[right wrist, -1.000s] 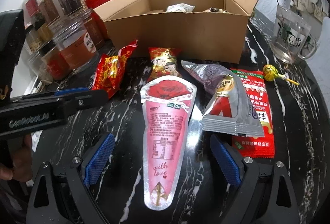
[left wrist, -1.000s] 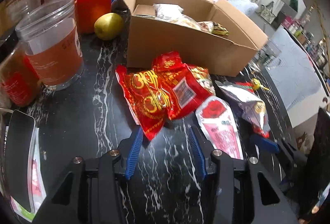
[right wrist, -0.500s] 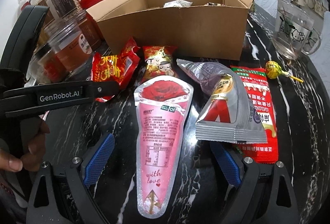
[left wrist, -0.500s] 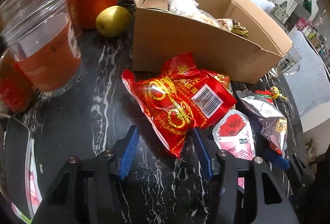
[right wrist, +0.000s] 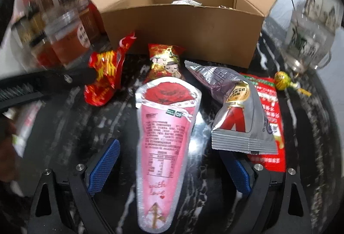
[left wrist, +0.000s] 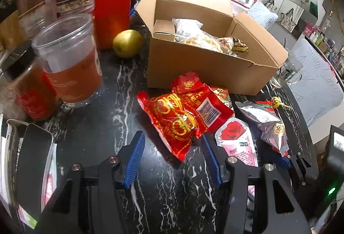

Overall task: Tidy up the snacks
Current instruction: 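Grasp the red snack bag with the left tool while the right tool grasps the pink rose pouch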

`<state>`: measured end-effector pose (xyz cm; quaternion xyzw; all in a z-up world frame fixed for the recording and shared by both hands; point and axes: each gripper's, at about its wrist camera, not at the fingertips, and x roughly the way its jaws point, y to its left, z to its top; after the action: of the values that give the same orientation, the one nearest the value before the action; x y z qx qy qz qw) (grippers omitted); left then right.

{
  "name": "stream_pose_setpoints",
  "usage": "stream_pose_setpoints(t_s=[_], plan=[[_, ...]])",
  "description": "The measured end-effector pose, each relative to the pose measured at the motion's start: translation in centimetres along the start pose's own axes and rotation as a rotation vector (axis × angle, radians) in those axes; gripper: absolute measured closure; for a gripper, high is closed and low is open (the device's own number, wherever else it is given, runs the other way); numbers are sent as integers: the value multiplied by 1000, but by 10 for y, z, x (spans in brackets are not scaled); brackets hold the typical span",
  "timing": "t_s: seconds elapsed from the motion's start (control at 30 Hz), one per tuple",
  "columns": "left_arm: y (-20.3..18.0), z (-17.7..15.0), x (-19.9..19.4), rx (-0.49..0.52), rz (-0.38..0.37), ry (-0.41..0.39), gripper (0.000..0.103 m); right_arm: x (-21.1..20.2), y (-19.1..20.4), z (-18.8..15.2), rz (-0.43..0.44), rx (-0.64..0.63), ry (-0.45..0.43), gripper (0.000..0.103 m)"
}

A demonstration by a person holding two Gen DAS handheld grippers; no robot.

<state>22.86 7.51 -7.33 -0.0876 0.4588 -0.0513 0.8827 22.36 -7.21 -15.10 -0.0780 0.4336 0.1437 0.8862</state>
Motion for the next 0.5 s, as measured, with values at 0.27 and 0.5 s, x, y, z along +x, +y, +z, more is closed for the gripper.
stream_pose_setpoints(t_s=[0.27, 0.5], plan=[[1, -3, 1, -25, -26, 14, 50, -8, -3, -3, 31, -7, -62, 80], [-5, -6, -7, -19, -44, 0, 50, -34, -10, -9, 151, 51, -104, 81]])
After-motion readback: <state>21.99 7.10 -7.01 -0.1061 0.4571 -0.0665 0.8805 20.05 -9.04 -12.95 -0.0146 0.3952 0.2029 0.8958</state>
